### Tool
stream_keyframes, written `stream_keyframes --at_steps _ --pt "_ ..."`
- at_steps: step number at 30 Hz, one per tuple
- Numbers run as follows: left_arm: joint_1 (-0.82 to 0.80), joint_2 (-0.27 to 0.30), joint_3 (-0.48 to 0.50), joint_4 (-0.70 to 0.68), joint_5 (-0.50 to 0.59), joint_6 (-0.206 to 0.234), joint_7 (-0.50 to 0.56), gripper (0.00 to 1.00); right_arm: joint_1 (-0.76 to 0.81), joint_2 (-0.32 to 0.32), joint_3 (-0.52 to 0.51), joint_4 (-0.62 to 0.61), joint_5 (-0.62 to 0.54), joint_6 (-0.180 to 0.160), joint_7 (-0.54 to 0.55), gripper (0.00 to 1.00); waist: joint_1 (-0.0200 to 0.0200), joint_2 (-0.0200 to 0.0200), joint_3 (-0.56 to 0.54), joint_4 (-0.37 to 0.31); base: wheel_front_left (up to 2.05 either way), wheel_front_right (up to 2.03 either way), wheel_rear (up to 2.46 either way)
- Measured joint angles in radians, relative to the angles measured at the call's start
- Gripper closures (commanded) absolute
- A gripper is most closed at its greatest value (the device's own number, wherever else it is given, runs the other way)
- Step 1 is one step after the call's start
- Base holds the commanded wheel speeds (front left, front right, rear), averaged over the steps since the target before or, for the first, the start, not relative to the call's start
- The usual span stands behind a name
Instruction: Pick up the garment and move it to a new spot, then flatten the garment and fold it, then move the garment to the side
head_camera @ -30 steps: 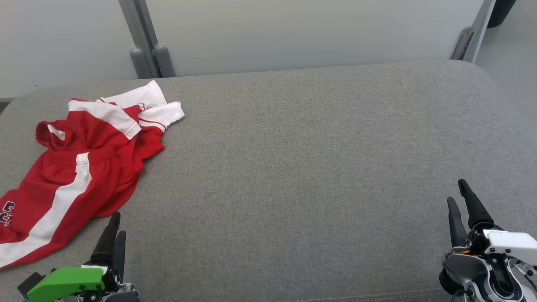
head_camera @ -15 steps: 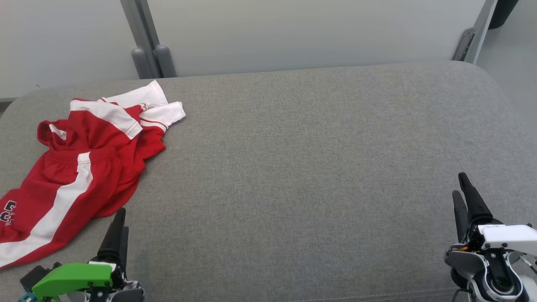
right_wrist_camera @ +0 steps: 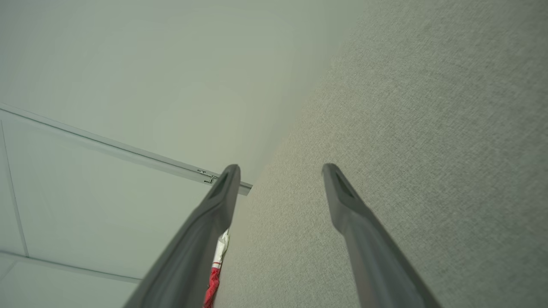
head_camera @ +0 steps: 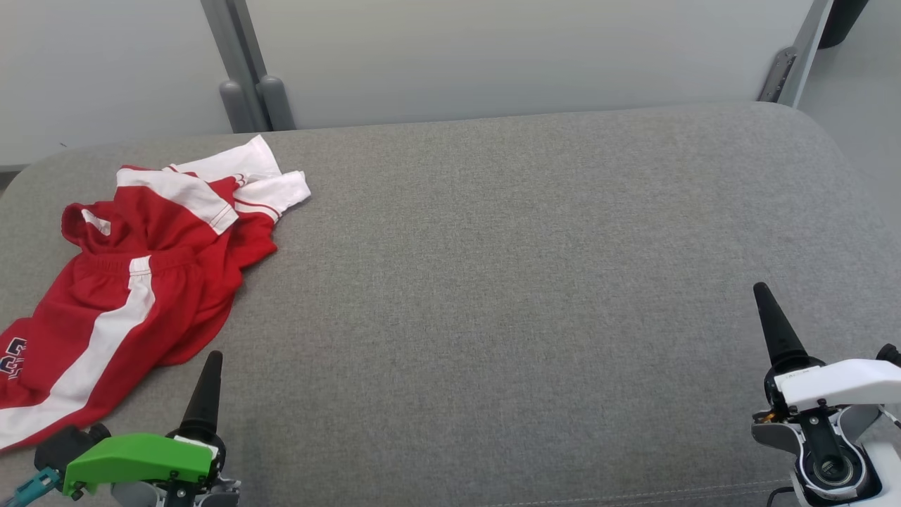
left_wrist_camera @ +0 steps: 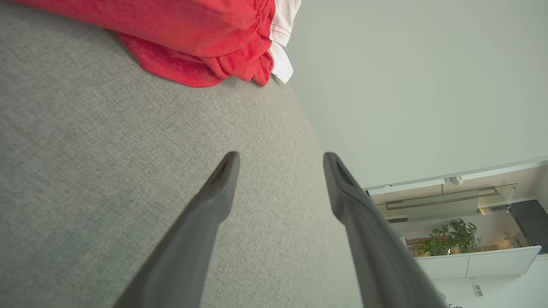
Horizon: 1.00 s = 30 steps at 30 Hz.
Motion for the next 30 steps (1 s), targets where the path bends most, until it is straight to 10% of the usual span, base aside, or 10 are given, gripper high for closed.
stream_keyframes --at_steps 30 --pt "-0.005 0.051 -0.104 -0.04 0.441 0.085 -0.106 0.0 0.0 -0.06 0.14 -0.027 -0.465 -0.088 -0.107 0.0 0.0 0.0 -0.001 -0.007 0.0 0.0 0.0"
